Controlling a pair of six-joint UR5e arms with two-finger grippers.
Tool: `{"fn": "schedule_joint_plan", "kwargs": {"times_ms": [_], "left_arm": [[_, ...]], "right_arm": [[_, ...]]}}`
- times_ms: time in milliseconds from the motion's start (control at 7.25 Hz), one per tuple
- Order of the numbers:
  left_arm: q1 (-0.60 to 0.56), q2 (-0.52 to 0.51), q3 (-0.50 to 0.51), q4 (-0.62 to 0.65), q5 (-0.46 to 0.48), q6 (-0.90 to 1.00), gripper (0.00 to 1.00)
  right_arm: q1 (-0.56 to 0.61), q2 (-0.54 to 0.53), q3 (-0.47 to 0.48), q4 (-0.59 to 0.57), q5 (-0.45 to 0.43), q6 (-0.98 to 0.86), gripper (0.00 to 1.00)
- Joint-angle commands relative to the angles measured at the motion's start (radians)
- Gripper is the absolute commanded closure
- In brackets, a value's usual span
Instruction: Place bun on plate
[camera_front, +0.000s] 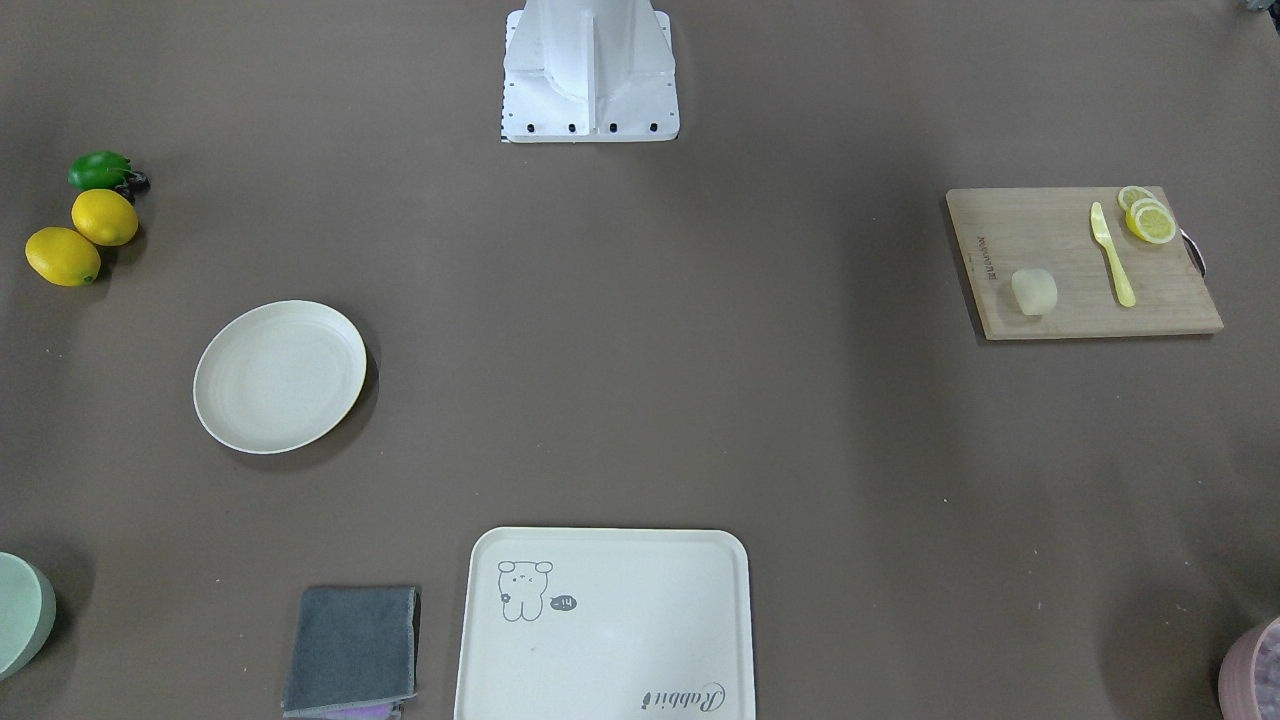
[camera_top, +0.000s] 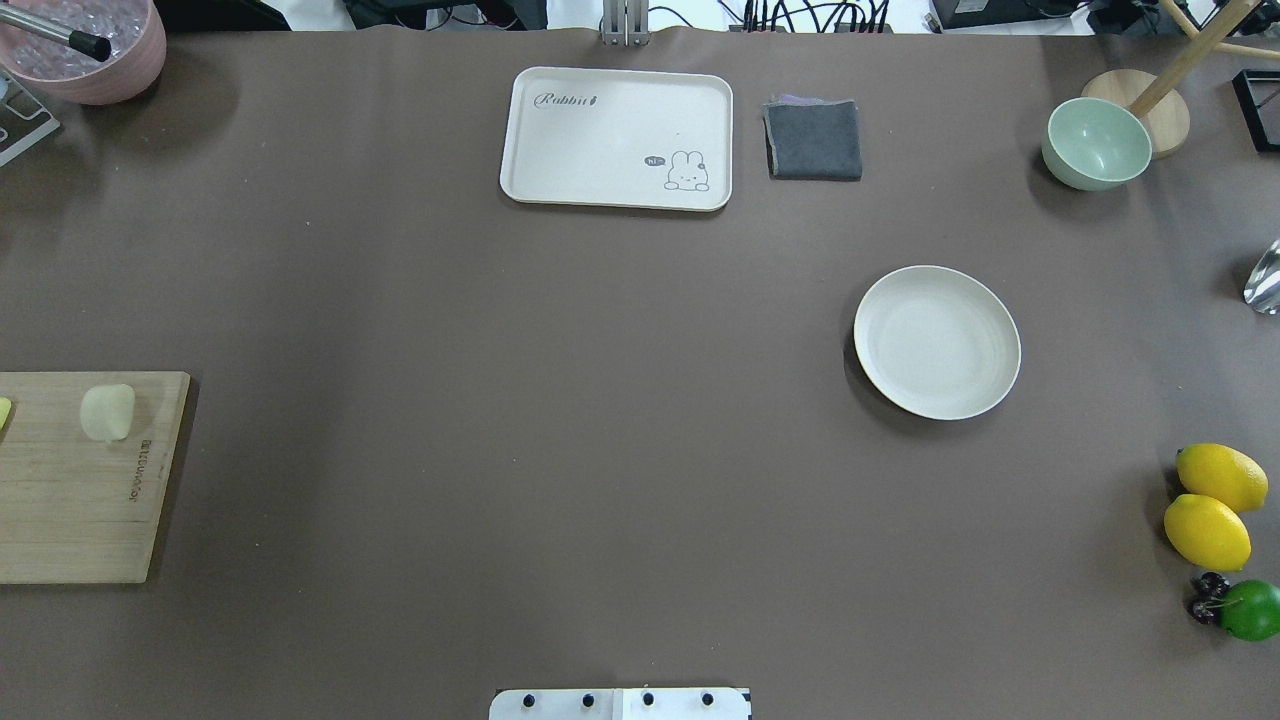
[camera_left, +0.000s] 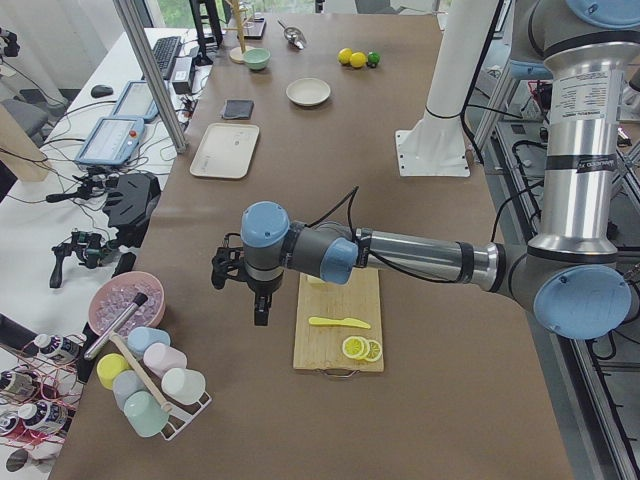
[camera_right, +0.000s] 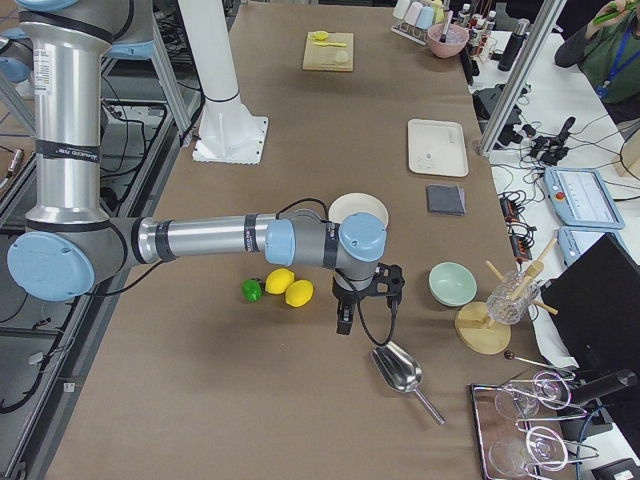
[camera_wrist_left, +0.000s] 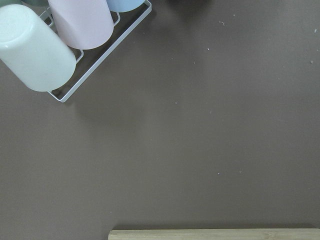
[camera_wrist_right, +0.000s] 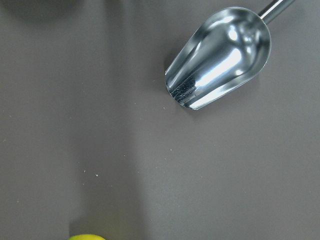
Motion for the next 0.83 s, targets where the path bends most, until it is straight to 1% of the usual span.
{"fn": "schedule_joint_plan", "kwargs": {"times_ms": [0, 552, 690], "left_arm": [[0.002, 0.001, 0.005, 0.0, 0.002, -0.004, 0.02], [0.008, -0.01, 0.0, -0.002, 0.0, -0.004, 0.02], [0.008, -0.014, 0.001, -0.002, 0.012, -0.001, 0.02]], "right_arm": [[0.0, -0.007, 0.003, 0.0, 0.001, 0.001, 0.0], [0.0, 0.003, 0.001, 0.0, 0.001, 0.001, 0.0], [0.0, 0.003, 0.004, 0.0, 0.001, 0.001, 0.0]]}}
